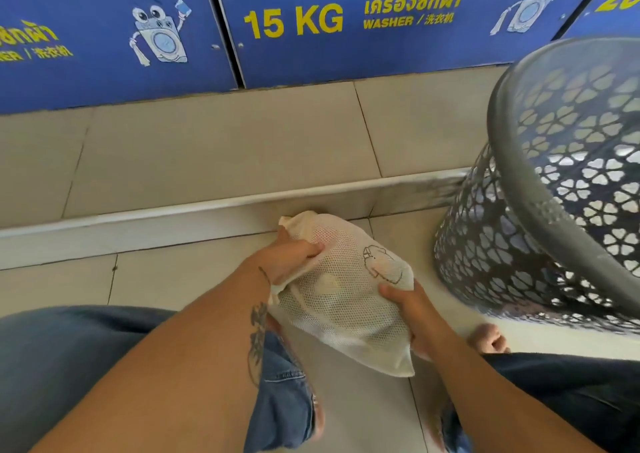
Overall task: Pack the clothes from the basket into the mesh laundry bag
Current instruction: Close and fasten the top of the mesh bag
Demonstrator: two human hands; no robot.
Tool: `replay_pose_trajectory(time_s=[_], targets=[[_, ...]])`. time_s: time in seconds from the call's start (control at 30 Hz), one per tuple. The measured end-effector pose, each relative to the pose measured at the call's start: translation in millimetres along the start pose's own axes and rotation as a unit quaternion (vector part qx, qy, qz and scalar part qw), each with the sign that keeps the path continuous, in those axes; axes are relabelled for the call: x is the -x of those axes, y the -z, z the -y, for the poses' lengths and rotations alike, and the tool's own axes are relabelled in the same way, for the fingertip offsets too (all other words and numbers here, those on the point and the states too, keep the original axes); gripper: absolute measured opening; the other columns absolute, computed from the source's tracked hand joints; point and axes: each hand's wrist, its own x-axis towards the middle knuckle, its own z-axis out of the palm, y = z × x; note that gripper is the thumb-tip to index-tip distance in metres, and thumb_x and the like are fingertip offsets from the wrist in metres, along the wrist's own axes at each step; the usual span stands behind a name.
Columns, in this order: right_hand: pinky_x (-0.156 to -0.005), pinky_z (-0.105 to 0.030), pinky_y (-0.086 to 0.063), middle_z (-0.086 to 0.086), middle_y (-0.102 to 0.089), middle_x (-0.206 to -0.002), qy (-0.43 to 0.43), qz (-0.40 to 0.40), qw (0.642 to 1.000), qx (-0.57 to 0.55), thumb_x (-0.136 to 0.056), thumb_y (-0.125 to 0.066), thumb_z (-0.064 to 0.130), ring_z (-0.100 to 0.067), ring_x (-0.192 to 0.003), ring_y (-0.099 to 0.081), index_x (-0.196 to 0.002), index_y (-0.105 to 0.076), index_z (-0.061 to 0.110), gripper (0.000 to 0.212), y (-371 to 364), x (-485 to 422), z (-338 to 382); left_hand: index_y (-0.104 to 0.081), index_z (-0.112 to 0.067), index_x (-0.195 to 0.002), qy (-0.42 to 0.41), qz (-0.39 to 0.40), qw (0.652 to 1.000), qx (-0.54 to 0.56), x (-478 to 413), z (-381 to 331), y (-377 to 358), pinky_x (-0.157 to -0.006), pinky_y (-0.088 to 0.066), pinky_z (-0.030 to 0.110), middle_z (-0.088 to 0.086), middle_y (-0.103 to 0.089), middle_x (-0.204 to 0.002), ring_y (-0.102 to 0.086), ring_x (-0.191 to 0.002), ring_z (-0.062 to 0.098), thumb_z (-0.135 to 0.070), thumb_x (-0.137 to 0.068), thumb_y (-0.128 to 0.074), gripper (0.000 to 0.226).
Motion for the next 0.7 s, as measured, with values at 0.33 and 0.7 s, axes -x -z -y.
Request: replay_pose_trajectory(time_s=[0.33,0.7], targets=[[-0.097,-0.027,-0.038,0.017,-0.050,-0.119,0.303,-0.079,0.930,0.193,-0.088,-0.074,0.007,-0.011,-0.115,-0.045,-0.152,-0.033,0.030,0.080,-36,117,63,-0.034,-0.030,-0.147,-0.171,-0.004,0.985,0.001,113,-16,29,-0.096,-0.046,0.038,-0.005,-0.054,-0.130,-0.052,-0.115,0.022,-0.024,-0.077,-0.076,0.082],[-0.097,-0.033,-0.043,-0.015,-0.048,-0.132,0.502,-0.108,0.806,0.294,-0.081,-0.076,0.015,-0.023,-0.105,-0.050,-0.157,-0.019,0.046,0.100,-123,165,233,-0.048,-0.030,-0.129,-0.327,-0.130,0.923,0.154,205,-62,139,-0.088,-0.046,0.033,-0.010,-0.060,-0.112,-0.058,-0.097,0.010,-0.032,-0.094,-0.062,0.038]])
